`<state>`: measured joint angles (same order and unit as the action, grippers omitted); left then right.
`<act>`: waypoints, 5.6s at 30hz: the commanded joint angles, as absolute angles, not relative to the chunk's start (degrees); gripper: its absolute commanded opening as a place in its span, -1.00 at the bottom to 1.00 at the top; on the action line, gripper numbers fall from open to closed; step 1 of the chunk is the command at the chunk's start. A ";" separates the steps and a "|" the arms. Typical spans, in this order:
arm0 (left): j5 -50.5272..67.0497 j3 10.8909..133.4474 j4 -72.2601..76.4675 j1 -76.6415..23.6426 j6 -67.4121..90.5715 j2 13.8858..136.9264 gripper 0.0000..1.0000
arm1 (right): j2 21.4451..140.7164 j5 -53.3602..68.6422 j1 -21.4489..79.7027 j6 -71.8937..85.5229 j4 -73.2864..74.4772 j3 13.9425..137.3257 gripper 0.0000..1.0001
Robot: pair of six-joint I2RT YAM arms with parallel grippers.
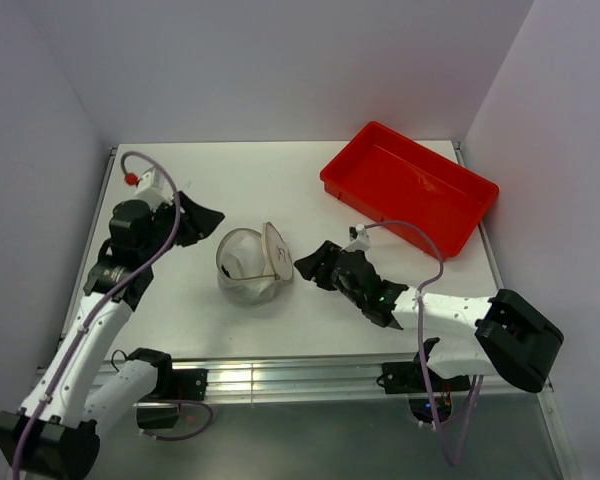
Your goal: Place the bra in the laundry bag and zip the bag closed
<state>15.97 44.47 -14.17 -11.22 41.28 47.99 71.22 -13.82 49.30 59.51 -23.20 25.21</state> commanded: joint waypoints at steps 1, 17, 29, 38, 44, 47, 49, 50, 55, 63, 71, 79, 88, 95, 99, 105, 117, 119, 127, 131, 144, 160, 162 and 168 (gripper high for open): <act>10.47 54.71 -19.06 -18.17 34.11 54.29 -0.02 | 69.44 -16.52 49.31 58.37 -27.15 26.02 0.18; 1.31 83.40 -37.17 -33.13 22.60 95.25 0.29 | 65.04 -14.77 49.66 50.98 -26.10 23.82 -0.17; 2.81 87.01 -39.12 -33.31 21.44 102.13 -0.46 | 64.07 -14.06 49.66 50.36 -28.13 21.80 -0.14; 6.07 77.19 -24.19 -33.22 29.35 86.85 -1.00 | 64.77 -14.66 50.53 53.95 -28.48 21.71 0.57; 4.75 63.15 -11.53 -32.08 37.52 71.92 -1.00 | 66.27 -16.87 53.17 59.48 -32.33 21.54 0.73; 1.85 53.92 -4.59 -31.56 42.88 63.48 -1.00 | 67.41 -16.61 53.61 61.78 -35.50 21.97 0.74; 0.26 49.68 -0.64 -31.29 47.01 57.41 -1.00 | 68.73 -15.91 53.96 62.22 -36.82 22.76 0.75; -1.91 45.74 0.43 -31.03 48.07 55.48 -1.00 | 69.51 -15.91 54.57 62.49 -37.09 23.63 0.75; -7.28 35.27 5.88 -30.15 55.80 45.19 -1.00 | 72.68 -15.21 56.16 64.77 -45.16 23.99 0.75; -10.20 28.75 5.19 -27.95 61.16 35.69 -1.00 | 81.20 -10.73 57.66 67.32 -52.81 27.24 0.74; -3.87 23.82 5.71 -22.94 64.86 33.40 -1.00 | 84.81 -8.62 57.57 67.41 -54.49 30.76 0.46; -1.32 20.40 4.93 -20.48 67.50 30.85 -1.00 | 86.66 -7.29 57.13 66.97 -54.84 32.17 -0.05; -4.04 19.95 0.36 -19.25 64.69 32.08 -0.64 | 86.05 -7.03 56.95 65.83 -54.67 31.99 -0.72; -4.21 27.67 -11.32 -18.72 55.21 34.81 0.61 | 85.34 -8.61 57.65 63.20 -50.11 34.27 -0.89; -5.02 33.74 -20.20 -19.07 50.29 29.98 0.44 | 85.08 -11.16 58.27 61.44 -46.94 35.59 -0.96; 0.27 34.55 -22.33 -29.15 58.59 30.15 -0.22 | 85.87 -12.48 58.80 60.47 -46.23 36.91 -1.00; -9.05 26.55 -2.38 -50.27 74.88 37.44 -0.07 | 86.22 -15.38 60.03 58.10 -46.05 37.09 -1.00; -9.05 25.58 1.21 -50.27 75.58 38.05 -0.06 | 86.13 -15.56 60.38 57.75 -46.14 36.83 -1.00; -14.32 22.68 1.23 -50.36 76.73 36.48 -0.13 | 85.08 -16.35 60.64 57.22 -47.37 34.98 -1.00; -13.89 22.15 0.18 -50.36 77.25 37.09 -0.22 | 84.73 -17.05 60.73 56.69 -47.55 34.54 -1.00; -17.84 21.27 -5.71 -50.80 77.70 33.92 -0.03 | 83.94 -18.54 60.82 55.11 -47.72 34.01 -1.00; -19.51 22.94 -7.29 -50.71 74.63 38.23 -0.17 | 82.53 -20.39 61.79 52.03 -47.72 33.49 -1.00; -20.21 23.99 -8.17 -50.71 73.83 39.28 -0.14 | 82.44 -20.21 61.96 51.68 -47.73 33.66 -1.00; -20.56 25.93 -8.35 -50.71 71.19 43.77 -0.10 | 82.44 -20.39 62.58 50.54 -47.37 34.10 -1.00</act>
<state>-18.09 23.68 -7.11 -50.61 73.80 43.05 85.08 -19.22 61.65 51.81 -44.01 33.67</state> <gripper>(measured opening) 0.446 0.154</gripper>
